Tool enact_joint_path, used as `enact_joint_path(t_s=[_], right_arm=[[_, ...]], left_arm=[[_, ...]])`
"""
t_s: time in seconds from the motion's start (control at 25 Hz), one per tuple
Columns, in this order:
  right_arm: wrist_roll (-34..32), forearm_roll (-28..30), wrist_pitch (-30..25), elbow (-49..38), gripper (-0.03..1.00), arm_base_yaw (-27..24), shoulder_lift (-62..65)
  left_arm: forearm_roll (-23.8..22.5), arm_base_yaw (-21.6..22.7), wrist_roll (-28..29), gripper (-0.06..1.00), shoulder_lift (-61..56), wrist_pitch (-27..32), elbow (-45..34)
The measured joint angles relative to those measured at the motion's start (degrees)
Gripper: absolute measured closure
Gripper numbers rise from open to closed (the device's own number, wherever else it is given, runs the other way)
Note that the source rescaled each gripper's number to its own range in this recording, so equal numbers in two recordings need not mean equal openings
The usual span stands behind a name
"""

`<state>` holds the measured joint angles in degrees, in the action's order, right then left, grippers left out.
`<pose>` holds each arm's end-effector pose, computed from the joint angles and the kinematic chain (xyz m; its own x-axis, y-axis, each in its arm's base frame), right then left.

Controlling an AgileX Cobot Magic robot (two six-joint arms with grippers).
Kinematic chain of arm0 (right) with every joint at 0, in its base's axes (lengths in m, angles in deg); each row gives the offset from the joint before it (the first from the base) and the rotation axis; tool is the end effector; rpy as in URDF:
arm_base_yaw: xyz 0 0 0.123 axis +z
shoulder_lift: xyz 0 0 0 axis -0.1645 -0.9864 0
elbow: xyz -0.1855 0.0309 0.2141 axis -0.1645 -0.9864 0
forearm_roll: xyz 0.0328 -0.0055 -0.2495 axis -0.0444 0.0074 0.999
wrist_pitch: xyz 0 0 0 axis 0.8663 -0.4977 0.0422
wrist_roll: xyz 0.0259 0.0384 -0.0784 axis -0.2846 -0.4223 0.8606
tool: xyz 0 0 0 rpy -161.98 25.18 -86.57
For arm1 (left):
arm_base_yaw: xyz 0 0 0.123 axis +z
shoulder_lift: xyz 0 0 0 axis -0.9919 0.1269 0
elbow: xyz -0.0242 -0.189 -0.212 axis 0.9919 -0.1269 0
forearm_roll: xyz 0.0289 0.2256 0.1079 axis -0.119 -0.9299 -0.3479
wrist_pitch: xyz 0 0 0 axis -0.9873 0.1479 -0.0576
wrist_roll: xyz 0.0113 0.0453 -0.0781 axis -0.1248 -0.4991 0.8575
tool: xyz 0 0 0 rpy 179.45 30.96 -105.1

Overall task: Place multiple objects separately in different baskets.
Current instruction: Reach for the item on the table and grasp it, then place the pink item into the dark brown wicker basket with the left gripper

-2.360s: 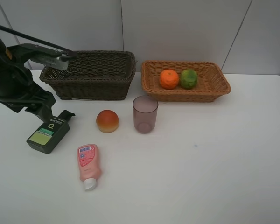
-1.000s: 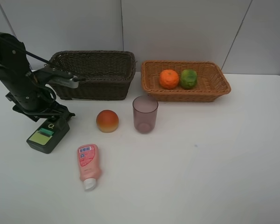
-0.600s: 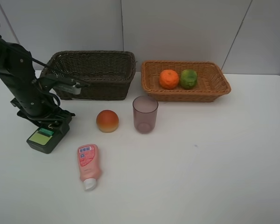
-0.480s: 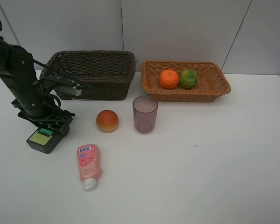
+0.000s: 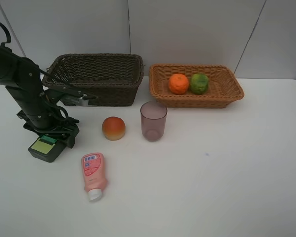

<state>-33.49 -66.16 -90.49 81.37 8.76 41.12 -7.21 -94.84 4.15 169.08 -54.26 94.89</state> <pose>-0.0081 -0.0048 0.2831 -0.4303 0.0614 -0.9006 0.0840 0.9961 0.0278 0.3229 -0.0668 0.0885 -0.9306 0.3162 -0.1846 0.3127 0.9486 0.0483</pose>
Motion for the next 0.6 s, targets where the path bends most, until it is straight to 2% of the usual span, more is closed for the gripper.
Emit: enact_joint_path(t_s=[0.12, 0.24, 0.6], right_arm=[[0.00, 0.00, 0.00, 0.00, -0.03, 0.00, 0.00], [0.00, 0.00, 0.00, 0.00, -0.03, 0.00, 0.00], [0.00, 0.00, 0.00, 0.00, -0.03, 0.00, 0.00]], left_arm=[[0.40, 0.00, 0.00, -0.01, 0.00, -0.07, 0.00], [0.55, 0.00, -0.01, 0.13, 0.04, -0.34, 0.00], [0.55, 0.00, -0.01, 0.13, 0.04, -0.53, 0.00]])
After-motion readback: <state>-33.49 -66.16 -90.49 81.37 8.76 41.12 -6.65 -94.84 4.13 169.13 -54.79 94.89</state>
